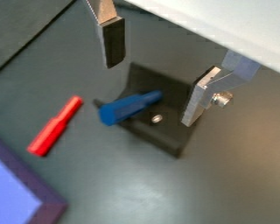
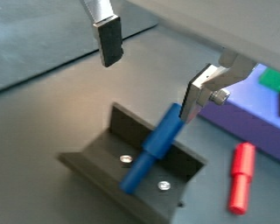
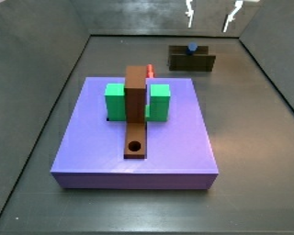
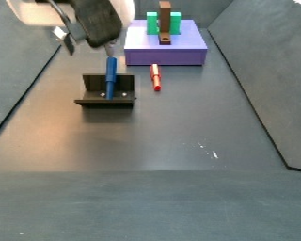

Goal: Pick up the blue object. Move up. Place the blue object on the fixture. Regrasp the blue object. Move to above the board. Insert the blue object.
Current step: Regrasp the blue object.

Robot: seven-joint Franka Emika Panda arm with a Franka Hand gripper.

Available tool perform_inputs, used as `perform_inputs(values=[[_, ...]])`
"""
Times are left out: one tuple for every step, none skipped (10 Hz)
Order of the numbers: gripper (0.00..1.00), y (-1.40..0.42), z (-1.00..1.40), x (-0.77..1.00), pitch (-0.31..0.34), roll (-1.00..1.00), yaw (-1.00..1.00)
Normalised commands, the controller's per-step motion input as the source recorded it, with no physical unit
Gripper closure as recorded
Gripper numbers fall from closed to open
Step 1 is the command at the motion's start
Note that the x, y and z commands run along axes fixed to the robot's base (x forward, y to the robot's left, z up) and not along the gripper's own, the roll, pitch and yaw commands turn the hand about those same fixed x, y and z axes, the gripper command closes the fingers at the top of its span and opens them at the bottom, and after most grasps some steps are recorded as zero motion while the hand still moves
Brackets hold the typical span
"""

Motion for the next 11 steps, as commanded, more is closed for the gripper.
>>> perform_inputs(values=[[0.0, 0.07, 0.04, -0.07, -0.466, 1.0, 0.0], [0.0, 0.03, 0.0, -0.12, -0.374, 1.0, 0.0], [0.0, 0.0, 0.0, -0.11, -0.04, 1.0, 0.19], [0.0, 0.0, -0.06, -0.1, 0.254, 1.0, 0.34], [0.0, 0.0, -0.05, -0.09, 0.294, 1.0, 0.38], [0.0, 0.0, -0.03, -0.05, 0.357, 1.0, 0.4], [0.0, 0.0, -0.02, 0.0, 0.377, 1.0, 0.41], [0.0, 0.0, -0.05, 0.0, 0.131, 1.0, 0.51], [0.0, -0.41, 0.0, 0.0, -0.646, 0.97, 0.33], [0.0, -0.41, 0.0, -0.04, -0.617, 1.0, 0.29], [0.0, -0.39, 0.0, 0.0, -0.669, 1.0, 0.29]])
